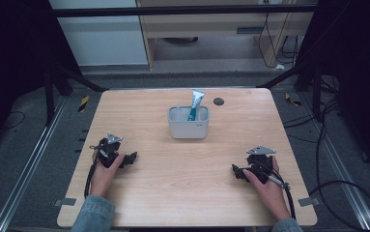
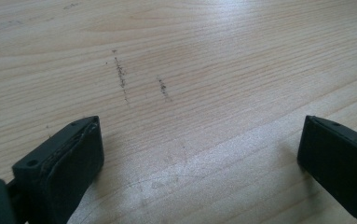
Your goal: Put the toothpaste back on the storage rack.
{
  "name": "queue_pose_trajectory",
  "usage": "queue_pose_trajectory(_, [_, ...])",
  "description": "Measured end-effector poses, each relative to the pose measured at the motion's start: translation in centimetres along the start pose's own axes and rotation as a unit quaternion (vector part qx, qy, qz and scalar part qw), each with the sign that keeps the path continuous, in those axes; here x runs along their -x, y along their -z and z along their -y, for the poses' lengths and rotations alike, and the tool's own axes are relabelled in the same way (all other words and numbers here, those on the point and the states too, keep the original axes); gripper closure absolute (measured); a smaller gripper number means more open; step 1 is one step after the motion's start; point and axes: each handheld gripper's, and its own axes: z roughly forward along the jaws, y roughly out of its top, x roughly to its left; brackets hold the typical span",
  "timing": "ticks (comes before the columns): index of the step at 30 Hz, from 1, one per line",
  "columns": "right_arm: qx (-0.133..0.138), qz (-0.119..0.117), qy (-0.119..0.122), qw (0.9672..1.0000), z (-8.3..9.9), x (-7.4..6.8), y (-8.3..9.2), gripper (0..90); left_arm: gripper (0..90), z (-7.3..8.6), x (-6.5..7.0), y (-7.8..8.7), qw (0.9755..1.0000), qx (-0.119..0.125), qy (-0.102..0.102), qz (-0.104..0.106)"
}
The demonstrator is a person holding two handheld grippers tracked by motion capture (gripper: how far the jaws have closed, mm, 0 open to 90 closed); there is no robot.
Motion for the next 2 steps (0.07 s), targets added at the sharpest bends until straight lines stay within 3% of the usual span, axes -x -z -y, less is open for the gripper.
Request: queue_pose_trajectory(2, [0.0, 0.001, 0.001, 1.0, 0.0, -0.01, 0.0, 0.4, 0.0, 0.0, -0.01, 0.0, 1.0, 0.0, 0.0, 0.0])
